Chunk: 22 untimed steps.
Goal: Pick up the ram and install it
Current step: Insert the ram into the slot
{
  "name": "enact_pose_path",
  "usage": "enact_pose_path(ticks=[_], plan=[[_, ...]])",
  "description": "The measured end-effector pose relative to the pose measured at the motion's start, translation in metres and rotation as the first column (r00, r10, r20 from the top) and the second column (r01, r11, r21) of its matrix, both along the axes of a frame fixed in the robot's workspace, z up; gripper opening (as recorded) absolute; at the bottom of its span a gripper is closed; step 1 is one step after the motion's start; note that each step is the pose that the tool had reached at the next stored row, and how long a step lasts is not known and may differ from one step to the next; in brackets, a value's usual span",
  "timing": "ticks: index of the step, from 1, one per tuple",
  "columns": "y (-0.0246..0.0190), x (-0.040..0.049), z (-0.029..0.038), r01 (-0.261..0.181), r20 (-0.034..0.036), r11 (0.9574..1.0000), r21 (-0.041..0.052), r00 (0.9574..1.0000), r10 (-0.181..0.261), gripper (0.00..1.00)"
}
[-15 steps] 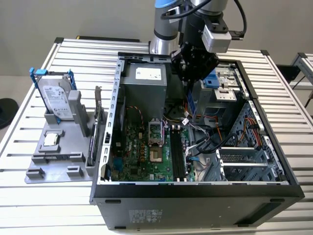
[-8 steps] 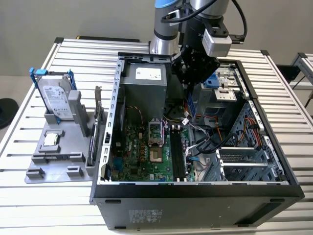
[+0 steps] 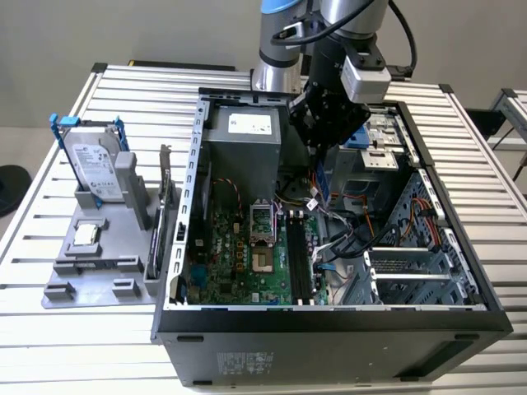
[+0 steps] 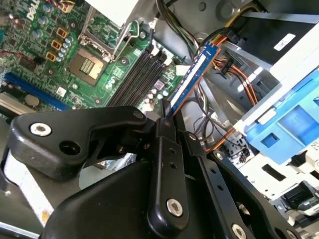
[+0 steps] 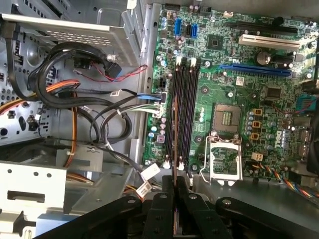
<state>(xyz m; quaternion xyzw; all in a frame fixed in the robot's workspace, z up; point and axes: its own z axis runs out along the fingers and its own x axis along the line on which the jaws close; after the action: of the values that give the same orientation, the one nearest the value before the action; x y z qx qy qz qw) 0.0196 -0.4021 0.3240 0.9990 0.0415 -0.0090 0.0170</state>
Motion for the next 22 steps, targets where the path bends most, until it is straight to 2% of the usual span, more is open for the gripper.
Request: enact_pose_path(ticks=[7,22], plan=[[-0.0030,0.0000,-0.0030,0.000,0.0000,1.0000,0.0000,1.0000,0.000,0.00],[-0.0032,0.0000,-0.0144,0.000,0.0000,1.0000,-0.0012,1.0000,0.000,0.00]])
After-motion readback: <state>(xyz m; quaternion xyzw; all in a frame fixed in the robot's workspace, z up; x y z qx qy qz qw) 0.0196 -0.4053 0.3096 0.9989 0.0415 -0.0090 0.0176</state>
